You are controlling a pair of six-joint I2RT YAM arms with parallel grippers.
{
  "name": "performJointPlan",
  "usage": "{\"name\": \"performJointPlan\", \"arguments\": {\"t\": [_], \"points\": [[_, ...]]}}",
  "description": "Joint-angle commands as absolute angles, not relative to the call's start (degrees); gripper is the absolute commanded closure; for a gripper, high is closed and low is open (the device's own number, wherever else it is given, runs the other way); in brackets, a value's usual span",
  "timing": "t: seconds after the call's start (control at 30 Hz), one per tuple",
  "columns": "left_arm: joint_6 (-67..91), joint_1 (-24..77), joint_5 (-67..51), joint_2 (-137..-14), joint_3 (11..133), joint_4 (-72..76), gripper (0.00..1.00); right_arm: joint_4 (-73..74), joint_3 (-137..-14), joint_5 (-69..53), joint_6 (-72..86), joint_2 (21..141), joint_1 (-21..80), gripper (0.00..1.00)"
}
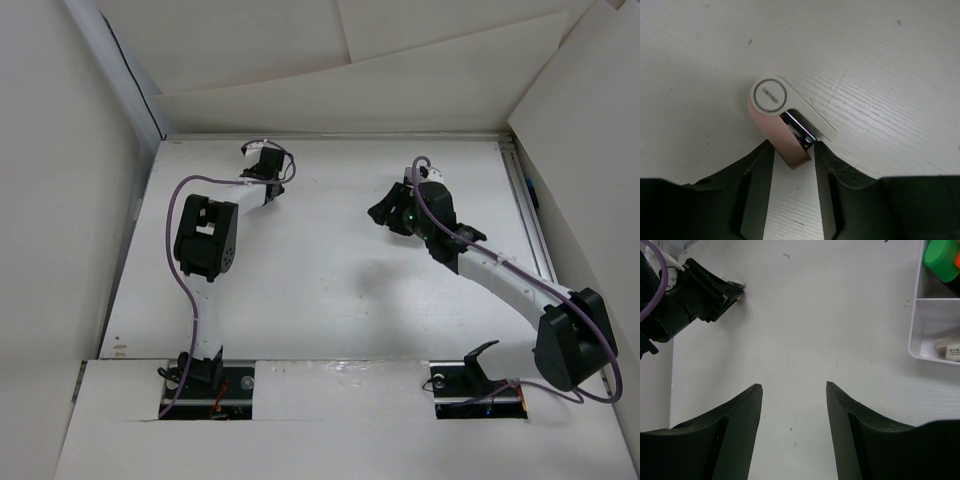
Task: Sort the stationery into containers
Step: Pick up the stapler from the corner of the board.
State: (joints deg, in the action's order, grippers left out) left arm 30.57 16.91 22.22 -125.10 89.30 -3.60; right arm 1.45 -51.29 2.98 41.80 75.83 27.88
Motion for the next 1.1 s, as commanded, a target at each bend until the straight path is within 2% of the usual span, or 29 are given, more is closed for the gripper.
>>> {"name": "performJointPlan", "arguments": {"t": [0.0,0.2,0.33,0.57,0.77,1.07], "points": [[29.79,17.14,21.8,-124.89,90.09,-4.14,0.71,-1.23,-53.79,3.25,41.04,75.67,28.48,0.4],[30.32,17.14,22.32,-121.12,84.3,-2.64,0.86,-1.76,-54.32,2.64,41.04,76.29,28.48,0.4],[30.85,17.14,22.32,-118.57,80.95,-0.8,1.0,-1.76,-54.32,2.64,41.04,76.82,29.0,0.4],[31.38,20.21,21.53,-113.83,73.49,2.01,1.0,-1.76,-54.32,2.64,41.04,76.2,29.53,0.4],[29.36,27.49,20.13,-106.28,64.62,5.19,1.0,-1.76,-54.84,0.36,40.52,76.82,29.53,0.31],[27.52,33.83,7.75,-92.39,49.76,17.13,1.0,-1.76,-53.79,-3.51,39.99,74.62,26.37,0.21]]}}
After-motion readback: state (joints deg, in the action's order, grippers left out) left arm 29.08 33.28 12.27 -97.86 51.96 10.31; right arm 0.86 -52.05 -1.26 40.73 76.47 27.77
